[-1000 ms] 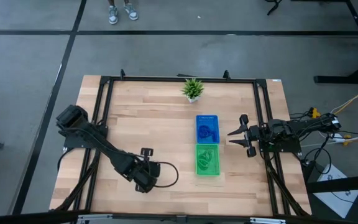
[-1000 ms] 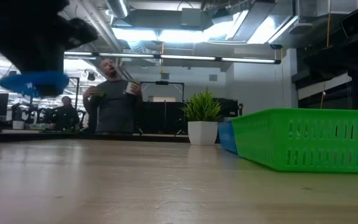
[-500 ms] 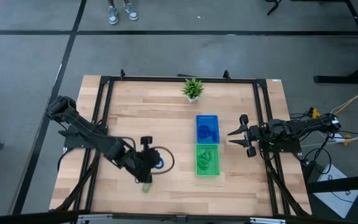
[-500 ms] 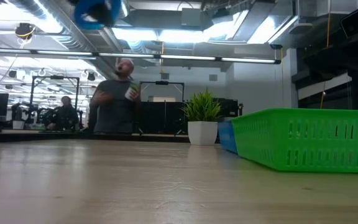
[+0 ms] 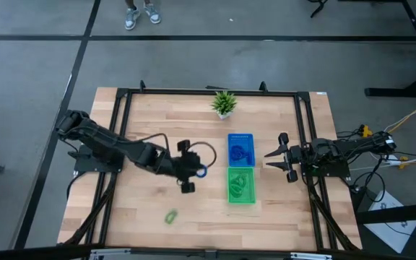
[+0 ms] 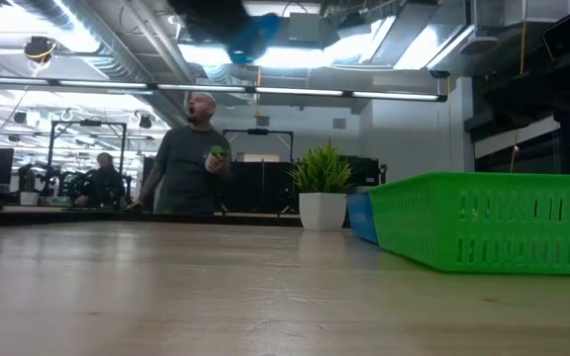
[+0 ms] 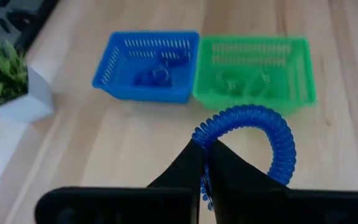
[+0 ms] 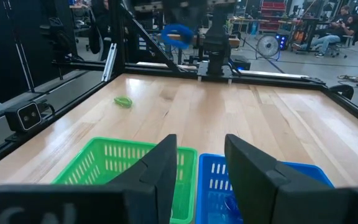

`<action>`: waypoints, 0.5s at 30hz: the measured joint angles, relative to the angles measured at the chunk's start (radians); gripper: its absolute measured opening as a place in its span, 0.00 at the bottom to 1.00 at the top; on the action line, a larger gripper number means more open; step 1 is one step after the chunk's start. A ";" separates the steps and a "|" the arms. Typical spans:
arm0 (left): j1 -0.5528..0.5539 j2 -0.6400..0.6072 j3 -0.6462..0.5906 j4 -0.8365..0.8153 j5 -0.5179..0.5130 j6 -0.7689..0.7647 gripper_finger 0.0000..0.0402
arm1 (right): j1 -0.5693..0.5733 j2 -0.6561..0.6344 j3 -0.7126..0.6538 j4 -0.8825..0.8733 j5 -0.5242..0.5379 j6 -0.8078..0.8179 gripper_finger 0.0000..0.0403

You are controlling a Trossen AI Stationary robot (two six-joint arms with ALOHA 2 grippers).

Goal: Sort spring keychains
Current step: Put the blue spring keychain into the blue bin

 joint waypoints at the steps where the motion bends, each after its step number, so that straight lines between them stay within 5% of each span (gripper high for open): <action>1: 0.017 0.001 0.000 0.023 0.007 0.008 0.02 | 0.000 0.000 0.000 0.000 0.000 0.000 0.34; 15: 0.181 0.112 0.001 0.432 0.140 0.165 0.02 | 0.000 0.000 0.000 0.000 0.000 0.000 0.34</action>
